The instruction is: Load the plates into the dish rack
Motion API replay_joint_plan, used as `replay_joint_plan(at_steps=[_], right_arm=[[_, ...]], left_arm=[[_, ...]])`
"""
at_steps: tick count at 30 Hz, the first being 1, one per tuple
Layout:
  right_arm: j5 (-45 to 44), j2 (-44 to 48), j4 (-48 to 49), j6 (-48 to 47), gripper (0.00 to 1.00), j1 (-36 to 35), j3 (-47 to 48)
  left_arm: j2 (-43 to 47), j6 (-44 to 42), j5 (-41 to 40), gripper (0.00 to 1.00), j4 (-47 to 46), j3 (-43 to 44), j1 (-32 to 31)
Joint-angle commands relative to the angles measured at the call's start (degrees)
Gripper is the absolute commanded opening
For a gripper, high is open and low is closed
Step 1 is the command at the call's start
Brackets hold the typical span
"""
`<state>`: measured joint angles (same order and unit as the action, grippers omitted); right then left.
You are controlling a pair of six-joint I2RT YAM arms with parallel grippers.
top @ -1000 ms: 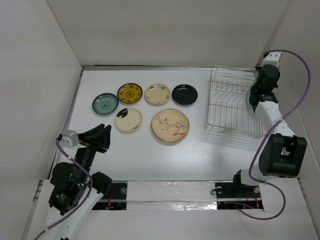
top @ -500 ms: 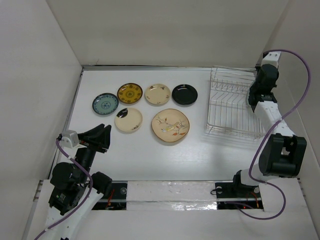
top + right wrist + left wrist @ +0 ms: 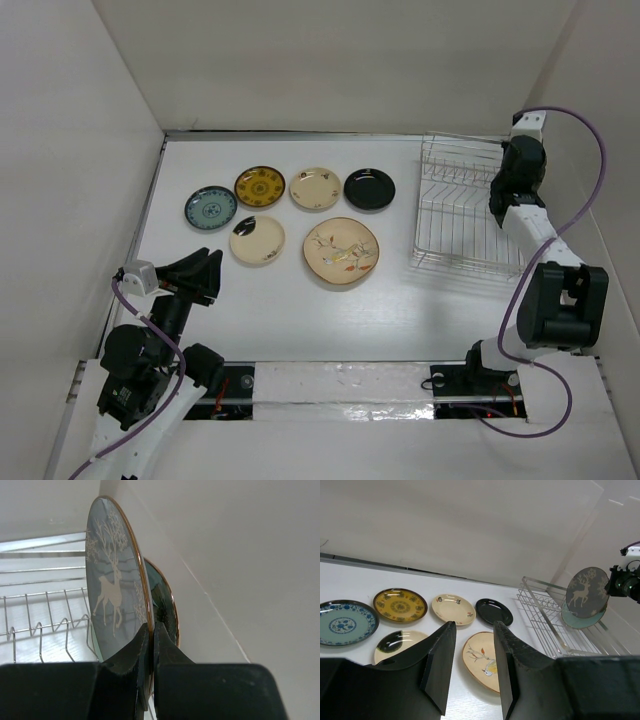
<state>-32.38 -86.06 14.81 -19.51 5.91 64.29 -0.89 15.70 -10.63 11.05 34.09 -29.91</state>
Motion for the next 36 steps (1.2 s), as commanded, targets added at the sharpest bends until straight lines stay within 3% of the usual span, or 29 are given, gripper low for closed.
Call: replay_joint_plan(at_steps=[1,8,16,19,22,23,26,29,33,36], right_arm=[[-1.37,0.72,11.56,0.17,0.00,0.23,1.19],[-0.32,0.28,11.03,2.80,0.00,0.77,-1.01],[-0.67,-2.18,12.61,14.57,0.00,0.77,-6.54],[-0.49,-1.74,13.40,18.43,0.04,0.77,-8.21],[-0.66,-0.61,14.10,21.16,0.30,-0.46,-9.10],[-1.36,-0.16,14.28,21.61,0.48,-0.46,-9.27],[-3.03,2.03,13.67,23.90,0.66,-2.65,-9.19],[-5.84,4.66,12.27,26.27,0.76,-4.93,-8.48],[-8.22,9.32,7.88,32.85,0.81,-8.45,-8.48],[-8.84,13.79,4.97,36.99,0.83,-13.27,-10.23]], left_arm=[[4.23,0.12,-0.18,0.33,-1.47,0.63,-0.41],[4.49,0.12,-0.18,0.33,-1.47,0.63,-0.41],[4.05,0.12,0.00,0.33,-1.47,0.63,-0.41],[3.79,0.20,0.00,0.33,-1.47,0.54,-0.41],[3.61,0.12,0.09,0.33,-1.47,0.54,-0.41],[3.44,0.12,0.09,0.33,-1.47,0.54,-0.41],[3.17,0.20,0.17,0.33,-1.47,0.54,-0.41],[2.65,0.12,0.26,0.33,-1.38,0.63,-0.41],[1.85,0.29,0.26,0.32,-1.12,0.72,-0.41],[1.33,0.20,0.61,0.24,-1.12,0.72,-0.41]])
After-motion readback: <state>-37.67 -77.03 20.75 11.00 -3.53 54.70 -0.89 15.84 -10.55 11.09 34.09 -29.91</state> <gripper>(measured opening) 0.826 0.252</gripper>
